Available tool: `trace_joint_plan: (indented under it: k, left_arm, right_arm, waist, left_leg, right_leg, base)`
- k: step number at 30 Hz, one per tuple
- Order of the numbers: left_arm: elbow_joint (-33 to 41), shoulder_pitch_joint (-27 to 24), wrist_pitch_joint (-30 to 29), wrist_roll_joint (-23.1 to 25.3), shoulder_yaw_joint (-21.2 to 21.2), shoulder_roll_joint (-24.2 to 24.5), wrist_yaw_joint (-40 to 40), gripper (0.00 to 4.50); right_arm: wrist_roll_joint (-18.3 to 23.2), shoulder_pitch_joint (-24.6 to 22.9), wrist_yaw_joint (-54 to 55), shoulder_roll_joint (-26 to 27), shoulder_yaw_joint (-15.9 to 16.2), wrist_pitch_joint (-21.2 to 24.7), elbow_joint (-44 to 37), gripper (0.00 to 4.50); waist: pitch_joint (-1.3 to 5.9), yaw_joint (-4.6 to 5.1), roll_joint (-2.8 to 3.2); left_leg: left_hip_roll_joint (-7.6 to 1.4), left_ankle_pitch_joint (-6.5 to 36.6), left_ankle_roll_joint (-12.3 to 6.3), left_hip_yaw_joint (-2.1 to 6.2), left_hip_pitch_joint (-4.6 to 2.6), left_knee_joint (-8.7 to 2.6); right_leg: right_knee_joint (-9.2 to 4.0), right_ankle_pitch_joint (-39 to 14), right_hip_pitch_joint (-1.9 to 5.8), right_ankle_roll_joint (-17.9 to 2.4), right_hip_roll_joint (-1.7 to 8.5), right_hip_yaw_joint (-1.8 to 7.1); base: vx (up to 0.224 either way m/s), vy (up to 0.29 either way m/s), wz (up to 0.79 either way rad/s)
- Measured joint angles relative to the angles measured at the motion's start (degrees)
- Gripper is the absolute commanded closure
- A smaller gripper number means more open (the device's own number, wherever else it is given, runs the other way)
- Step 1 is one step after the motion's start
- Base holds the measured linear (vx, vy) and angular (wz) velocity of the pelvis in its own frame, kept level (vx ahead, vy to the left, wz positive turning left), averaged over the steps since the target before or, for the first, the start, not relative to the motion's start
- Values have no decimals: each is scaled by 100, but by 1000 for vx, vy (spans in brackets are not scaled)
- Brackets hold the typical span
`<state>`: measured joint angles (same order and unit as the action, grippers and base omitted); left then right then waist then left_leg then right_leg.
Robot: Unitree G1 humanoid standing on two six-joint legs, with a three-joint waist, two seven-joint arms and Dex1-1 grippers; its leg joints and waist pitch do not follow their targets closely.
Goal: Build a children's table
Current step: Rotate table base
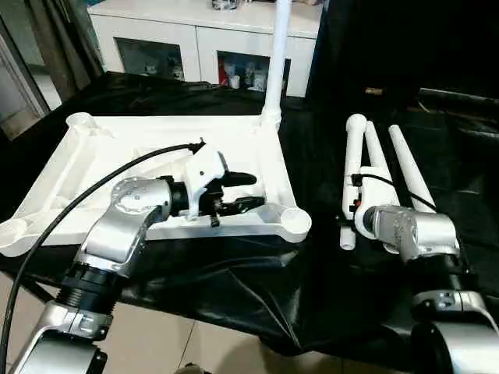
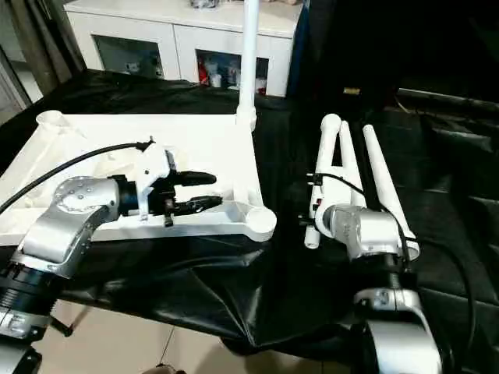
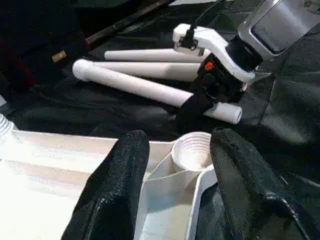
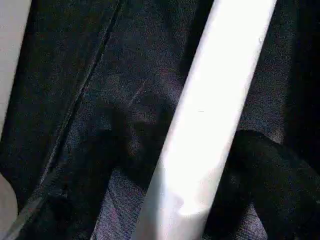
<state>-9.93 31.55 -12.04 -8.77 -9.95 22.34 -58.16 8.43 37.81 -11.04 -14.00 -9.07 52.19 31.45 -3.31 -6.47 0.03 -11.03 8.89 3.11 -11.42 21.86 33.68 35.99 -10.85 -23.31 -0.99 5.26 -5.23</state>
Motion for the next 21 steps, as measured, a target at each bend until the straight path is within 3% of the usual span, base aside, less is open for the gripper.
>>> trace_joint_plan:
  k: [3, 9, 21]
  left_arm:
    - [121, -11, -130, 2, -5, -7, 93, 215]
    - [168, -9, -328, 164, -62, -192, 496, 215]
    - [224, 13, -565, 179, -182, -356, 774, 215]
  right_arm:
    - [20, 13, -8, -28, -29, -40, 90, 87]
    - [79, 62, -59, -58, -176, -110, 340, 155]
    - [127, 80, -67, -93, -311, -399, 661, 246]
  waist:
    - [8, 1, -12]
    - [30, 0, -48]
    - [36, 3, -63]
  left_leg:
    - [0, 0, 0, 2, -4, 0]
    - [1, 1, 0, 2, -20, -1]
    - [2, 1, 0, 2, -56, -2]
  right_leg:
    - [0, -1, 5, 2, 0, -1]
    - [-2, -5, 21, 9, 0, -1]
    - [-6, -23, 54, 38, 0, 0]
  base:
    - [0, 0, 0]
    - [0, 0, 0]
    - [0, 0, 0]
